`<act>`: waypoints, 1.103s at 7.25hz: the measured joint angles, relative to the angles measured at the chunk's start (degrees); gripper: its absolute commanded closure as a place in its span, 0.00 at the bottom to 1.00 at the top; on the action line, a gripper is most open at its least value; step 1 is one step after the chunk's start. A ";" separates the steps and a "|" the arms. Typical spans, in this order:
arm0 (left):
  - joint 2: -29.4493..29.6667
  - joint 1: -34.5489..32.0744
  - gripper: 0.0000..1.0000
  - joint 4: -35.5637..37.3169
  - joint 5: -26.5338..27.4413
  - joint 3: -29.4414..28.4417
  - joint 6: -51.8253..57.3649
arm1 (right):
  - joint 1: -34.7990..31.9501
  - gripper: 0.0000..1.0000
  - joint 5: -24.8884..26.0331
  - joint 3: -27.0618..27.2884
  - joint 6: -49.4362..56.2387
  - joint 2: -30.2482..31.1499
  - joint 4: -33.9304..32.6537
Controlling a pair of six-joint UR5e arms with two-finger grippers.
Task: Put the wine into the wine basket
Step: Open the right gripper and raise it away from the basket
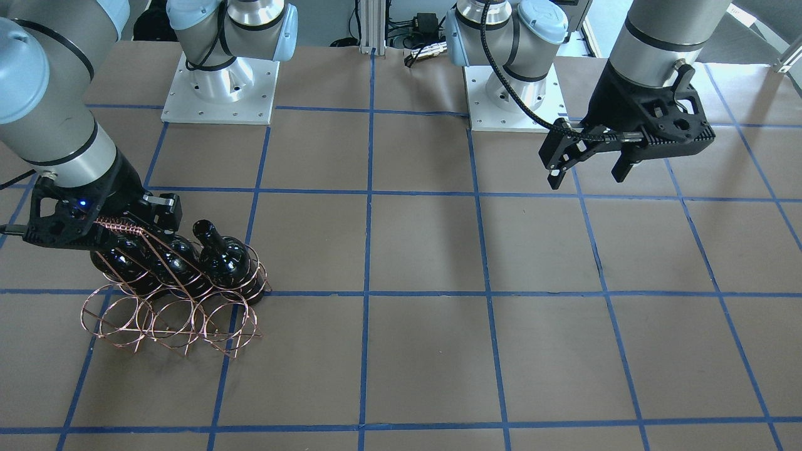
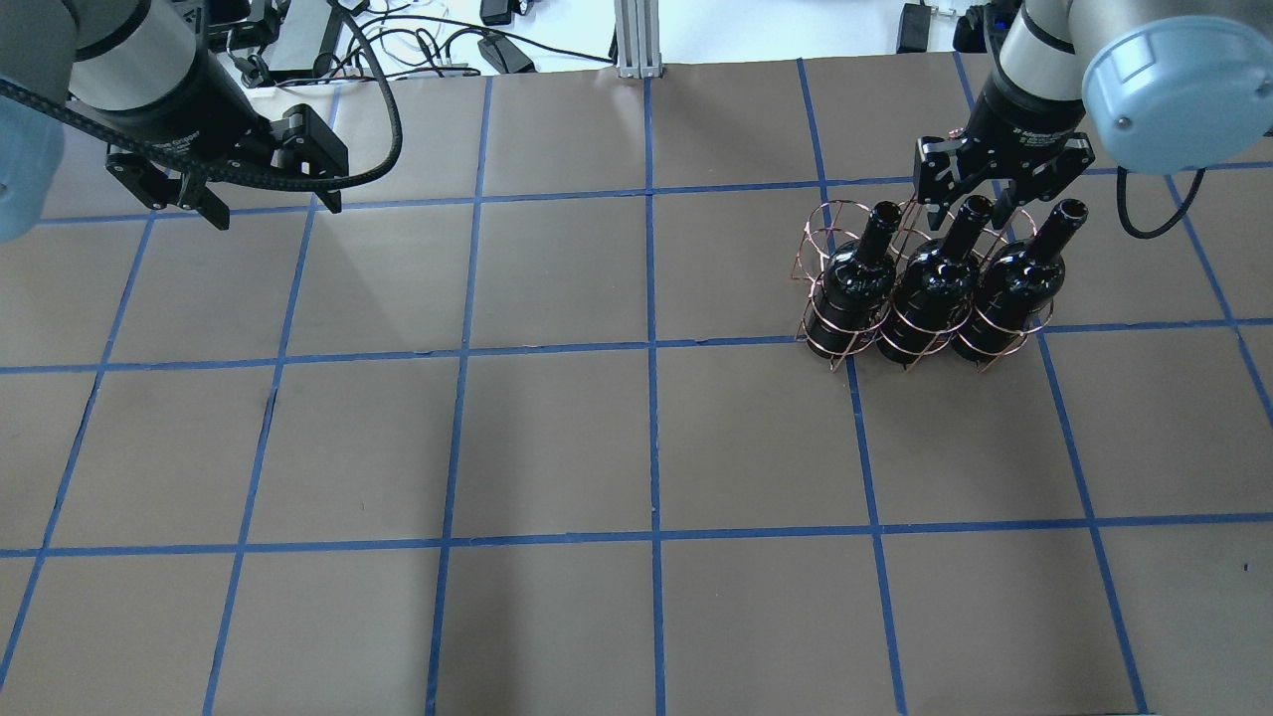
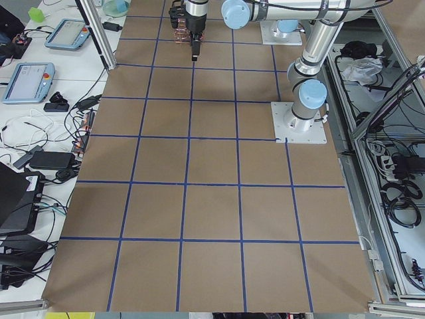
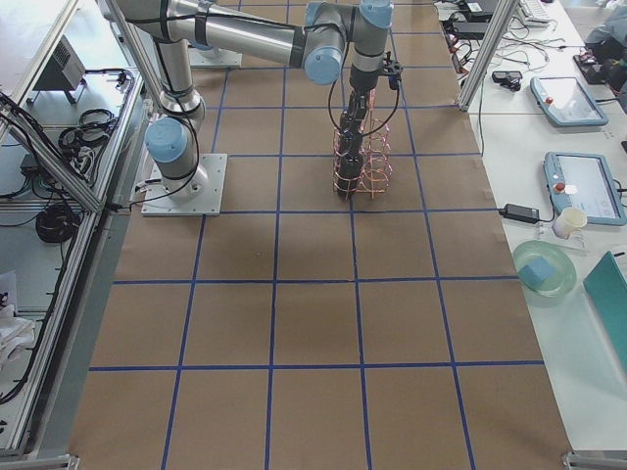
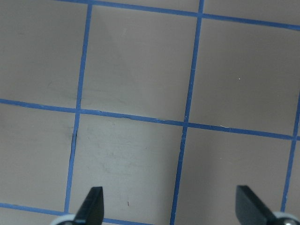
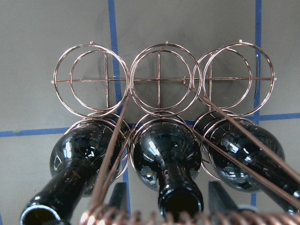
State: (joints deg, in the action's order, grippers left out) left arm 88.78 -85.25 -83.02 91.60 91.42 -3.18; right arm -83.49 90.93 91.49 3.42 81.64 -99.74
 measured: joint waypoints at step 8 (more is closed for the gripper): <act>0.36 0.67 0.00 -0.07 -0.19 0.14 0.30 | -7.32 0.01 0.02 -4.25 -2.65 9.44 4.98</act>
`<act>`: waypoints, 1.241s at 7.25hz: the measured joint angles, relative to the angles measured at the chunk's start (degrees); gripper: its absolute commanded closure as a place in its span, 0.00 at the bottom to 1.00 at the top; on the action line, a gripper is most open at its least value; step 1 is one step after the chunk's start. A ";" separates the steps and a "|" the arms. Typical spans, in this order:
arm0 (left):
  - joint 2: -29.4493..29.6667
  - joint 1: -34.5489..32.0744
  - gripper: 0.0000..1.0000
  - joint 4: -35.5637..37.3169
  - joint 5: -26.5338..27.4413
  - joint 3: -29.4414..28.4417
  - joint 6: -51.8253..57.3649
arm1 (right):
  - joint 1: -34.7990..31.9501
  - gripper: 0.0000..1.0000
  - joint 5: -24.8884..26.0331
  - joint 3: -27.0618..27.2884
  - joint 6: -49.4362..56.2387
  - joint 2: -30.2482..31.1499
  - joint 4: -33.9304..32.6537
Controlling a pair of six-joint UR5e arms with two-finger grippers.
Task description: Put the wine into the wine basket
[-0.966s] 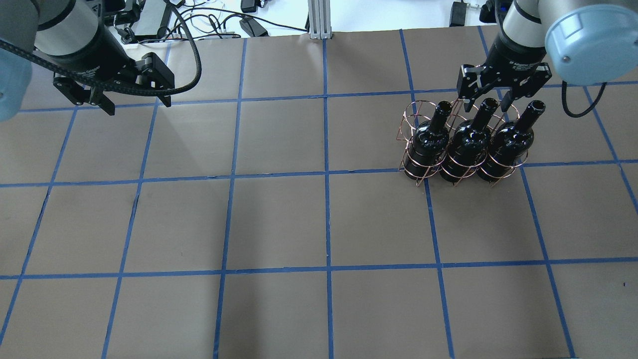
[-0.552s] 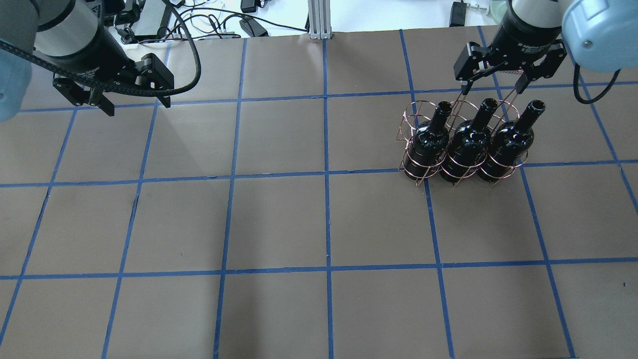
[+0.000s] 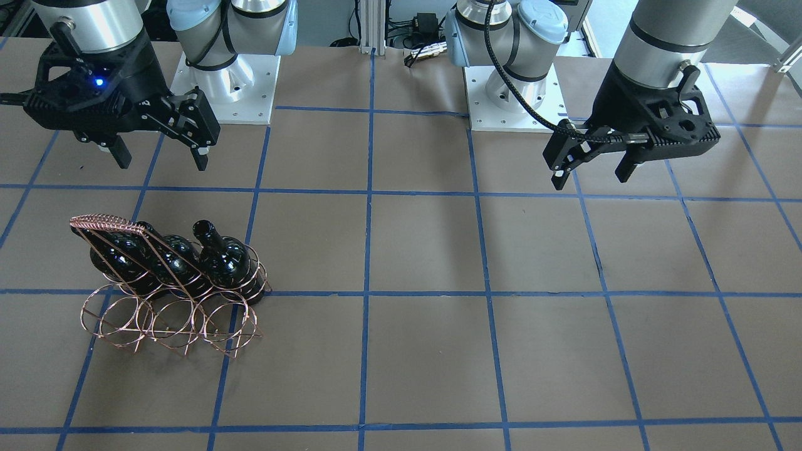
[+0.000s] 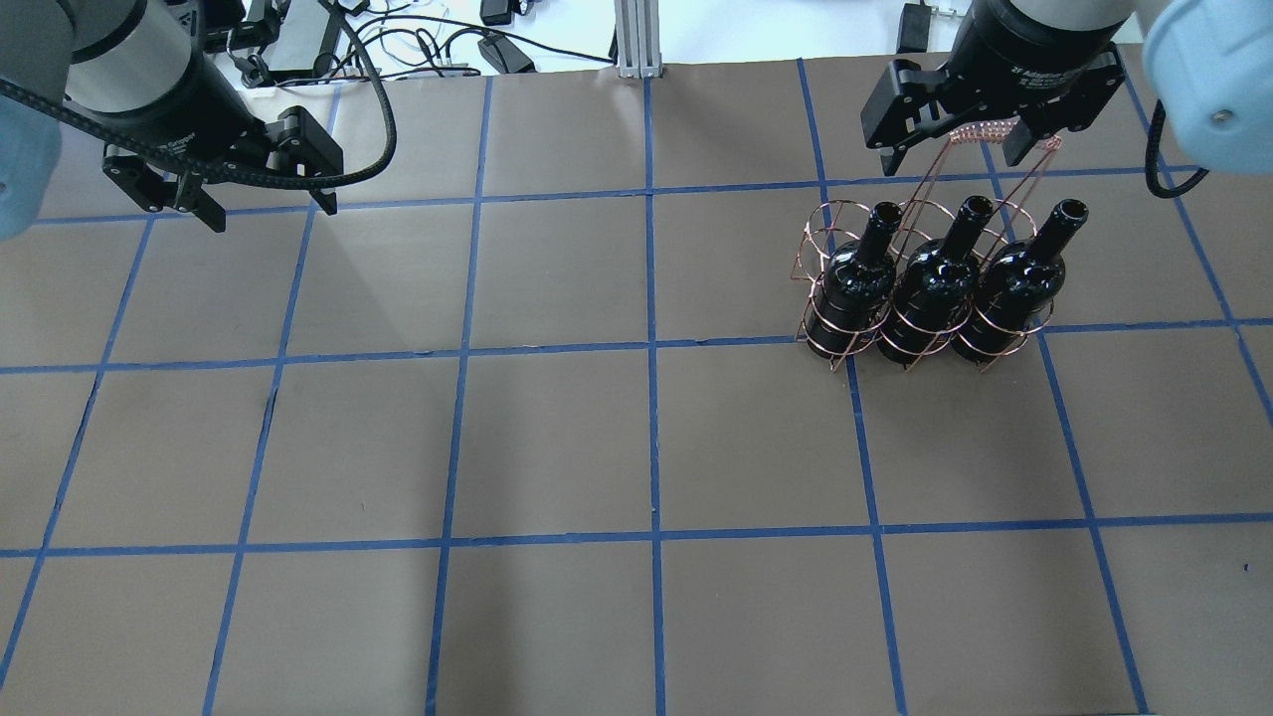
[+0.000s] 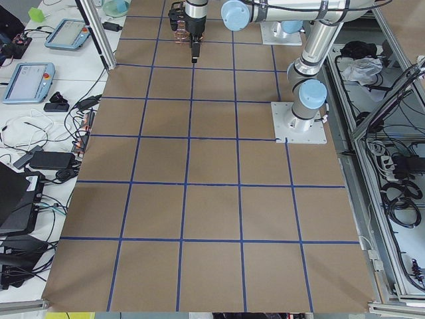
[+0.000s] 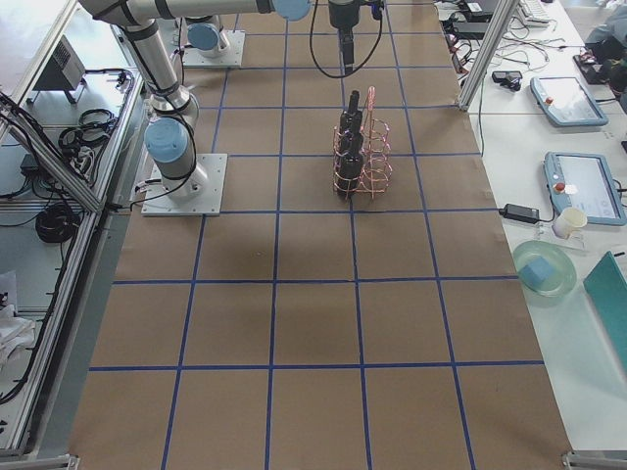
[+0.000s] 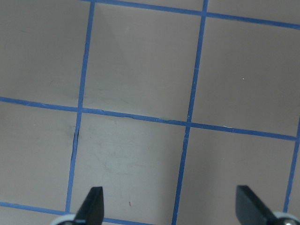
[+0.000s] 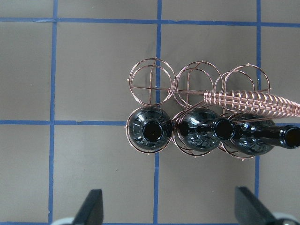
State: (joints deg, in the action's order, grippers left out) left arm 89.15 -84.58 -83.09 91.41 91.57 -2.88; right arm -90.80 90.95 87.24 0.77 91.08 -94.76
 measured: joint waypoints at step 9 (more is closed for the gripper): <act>-0.84 -0.72 0.00 -2.44 -0.49 -0.39 0.57 | 0.35 0.00 0.16 -0.06 -0.66 -0.02 5.52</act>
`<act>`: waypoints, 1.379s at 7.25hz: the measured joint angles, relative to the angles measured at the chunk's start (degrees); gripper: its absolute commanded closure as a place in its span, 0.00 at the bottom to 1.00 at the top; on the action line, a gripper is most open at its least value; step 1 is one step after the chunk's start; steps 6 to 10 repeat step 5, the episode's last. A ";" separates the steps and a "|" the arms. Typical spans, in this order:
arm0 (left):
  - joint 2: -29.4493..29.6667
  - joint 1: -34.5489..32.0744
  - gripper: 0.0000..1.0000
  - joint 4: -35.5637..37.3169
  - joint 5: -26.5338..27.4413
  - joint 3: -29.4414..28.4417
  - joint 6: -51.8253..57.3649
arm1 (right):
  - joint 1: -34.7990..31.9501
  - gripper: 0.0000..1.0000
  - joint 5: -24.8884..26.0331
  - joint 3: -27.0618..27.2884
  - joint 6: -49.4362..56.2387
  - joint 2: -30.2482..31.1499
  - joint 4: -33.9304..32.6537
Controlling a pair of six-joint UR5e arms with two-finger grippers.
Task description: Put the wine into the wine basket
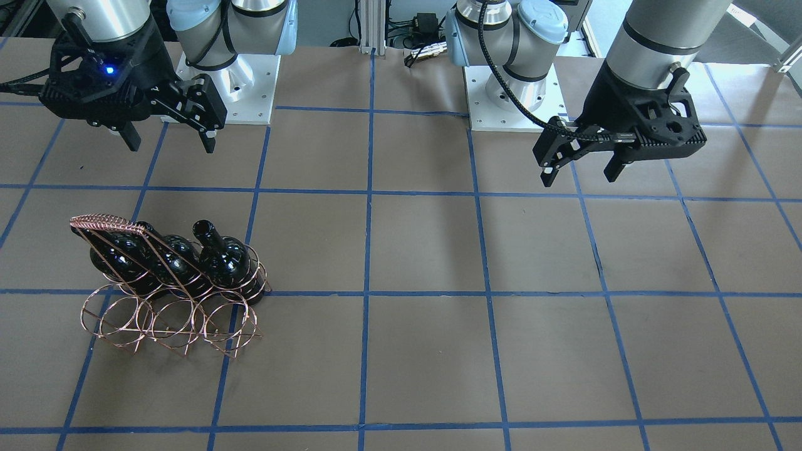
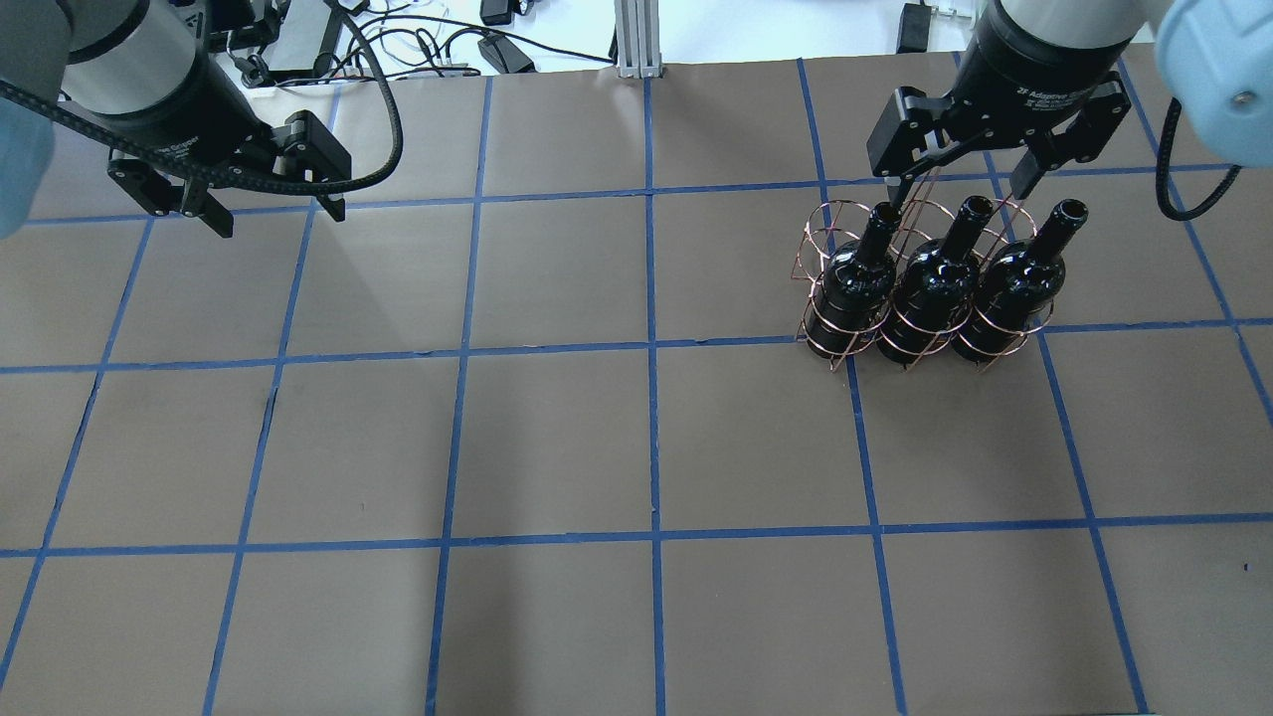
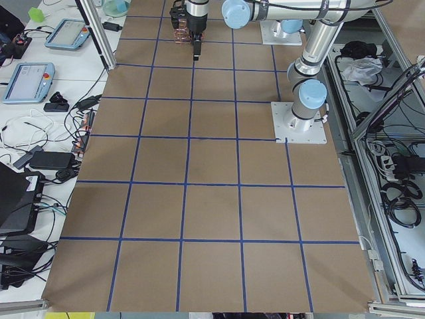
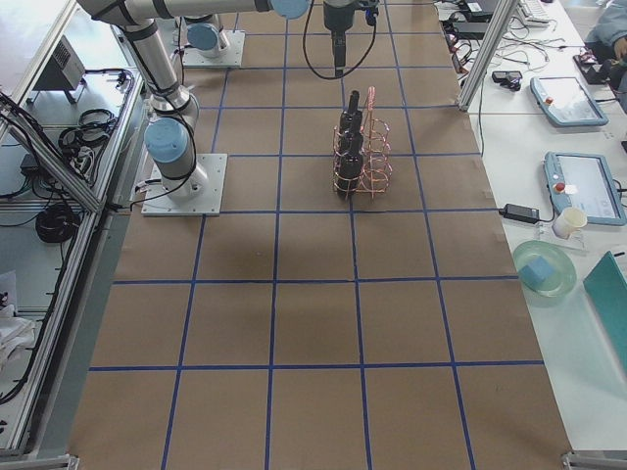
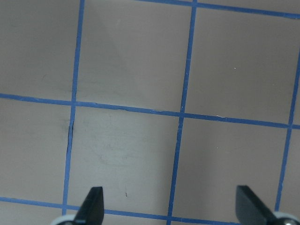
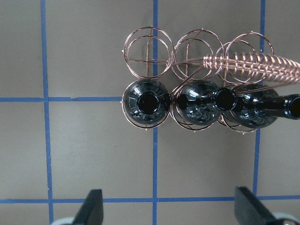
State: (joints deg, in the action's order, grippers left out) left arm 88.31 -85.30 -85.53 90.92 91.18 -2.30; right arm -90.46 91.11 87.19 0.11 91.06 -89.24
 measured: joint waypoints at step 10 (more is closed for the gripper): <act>0.58 0.15 0.00 -1.71 0.27 0.53 -0.05 | -0.08 0.00 0.11 0.24 0.07 -0.03 0.48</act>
